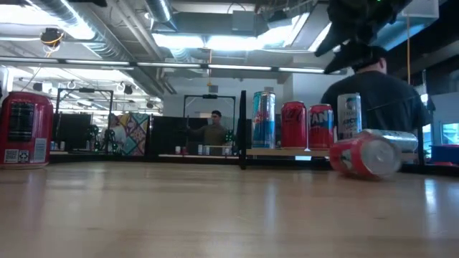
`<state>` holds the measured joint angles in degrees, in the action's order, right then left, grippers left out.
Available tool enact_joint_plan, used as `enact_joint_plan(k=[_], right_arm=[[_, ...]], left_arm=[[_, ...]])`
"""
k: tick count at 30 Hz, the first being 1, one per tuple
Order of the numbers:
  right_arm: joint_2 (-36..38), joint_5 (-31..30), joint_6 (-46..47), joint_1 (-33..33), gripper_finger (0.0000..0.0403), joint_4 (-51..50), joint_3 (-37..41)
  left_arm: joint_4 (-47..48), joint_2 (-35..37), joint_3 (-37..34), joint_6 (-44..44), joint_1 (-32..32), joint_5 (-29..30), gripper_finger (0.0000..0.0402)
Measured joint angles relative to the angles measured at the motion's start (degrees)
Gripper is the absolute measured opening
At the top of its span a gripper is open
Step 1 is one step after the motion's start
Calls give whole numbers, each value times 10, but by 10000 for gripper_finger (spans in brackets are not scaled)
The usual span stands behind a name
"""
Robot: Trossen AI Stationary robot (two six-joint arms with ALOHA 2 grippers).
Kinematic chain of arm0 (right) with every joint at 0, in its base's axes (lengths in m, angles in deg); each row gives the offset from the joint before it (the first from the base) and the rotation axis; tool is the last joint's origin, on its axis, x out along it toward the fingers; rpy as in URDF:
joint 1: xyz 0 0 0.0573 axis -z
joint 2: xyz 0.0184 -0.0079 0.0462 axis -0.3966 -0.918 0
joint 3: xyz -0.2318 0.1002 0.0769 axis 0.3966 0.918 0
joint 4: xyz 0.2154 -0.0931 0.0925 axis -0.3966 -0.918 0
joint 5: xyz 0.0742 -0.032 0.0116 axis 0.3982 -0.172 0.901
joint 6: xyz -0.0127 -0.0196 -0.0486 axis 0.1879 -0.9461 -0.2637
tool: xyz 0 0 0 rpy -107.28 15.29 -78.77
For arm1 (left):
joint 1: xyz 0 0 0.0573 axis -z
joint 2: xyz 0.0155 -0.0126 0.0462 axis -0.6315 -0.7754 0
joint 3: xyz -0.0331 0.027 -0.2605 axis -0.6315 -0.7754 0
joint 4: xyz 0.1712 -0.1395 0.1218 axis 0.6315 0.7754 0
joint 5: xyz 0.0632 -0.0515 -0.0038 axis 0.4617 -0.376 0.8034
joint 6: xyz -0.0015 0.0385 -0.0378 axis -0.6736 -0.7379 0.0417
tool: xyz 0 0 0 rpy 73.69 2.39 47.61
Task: Place canned beverage on shelf
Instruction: Put the red soda can on the shelf aligned with the other red soda can
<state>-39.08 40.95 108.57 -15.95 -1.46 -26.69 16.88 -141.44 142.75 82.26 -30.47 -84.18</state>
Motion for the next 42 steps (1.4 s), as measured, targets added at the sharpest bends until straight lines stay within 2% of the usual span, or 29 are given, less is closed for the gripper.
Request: enact_joint_plan(k=[5,9,11,15,20,25,27,30,35,40,42], right_arm=[[-5,28,72,-41,358,-81,0],[-16,89,110,-120,358,-112,12],[-18,95,110,-168,358,-117,24],[-21,52,106,-237,358,-136,61],[-27,17,144,-264,358,-132,104],[-31,-9,217,-261,358,-110,149],[-31,5,240,-262,358,-87,165],[-31,11,260,-278,358,-72,186],[-31,-53,256,-300,358,-61,208],[-35,-116,256,-299,358,-50,221],[-36,-118,259,-299,358,-58,224]], left_arm=[[-4,-26,-1,-6,-1,0,369],[-52,-48,-1,-45,9,6,392],[-79,-65,-1,-78,13,9,394],[-121,-100,-1,-144,15,34,395],[-176,-183,-1,-221,-7,54,396],[-310,-304,-1,-289,-52,7,396],[-368,-353,-1,-316,-66,-22,396],[-448,-414,-2,-356,-76,-29,396],[-528,-488,-2,-420,-76,-29,396],[-601,-536,-2,-422,-77,-30,396],[-620,-556,-2,-421,-77,-30,396]])
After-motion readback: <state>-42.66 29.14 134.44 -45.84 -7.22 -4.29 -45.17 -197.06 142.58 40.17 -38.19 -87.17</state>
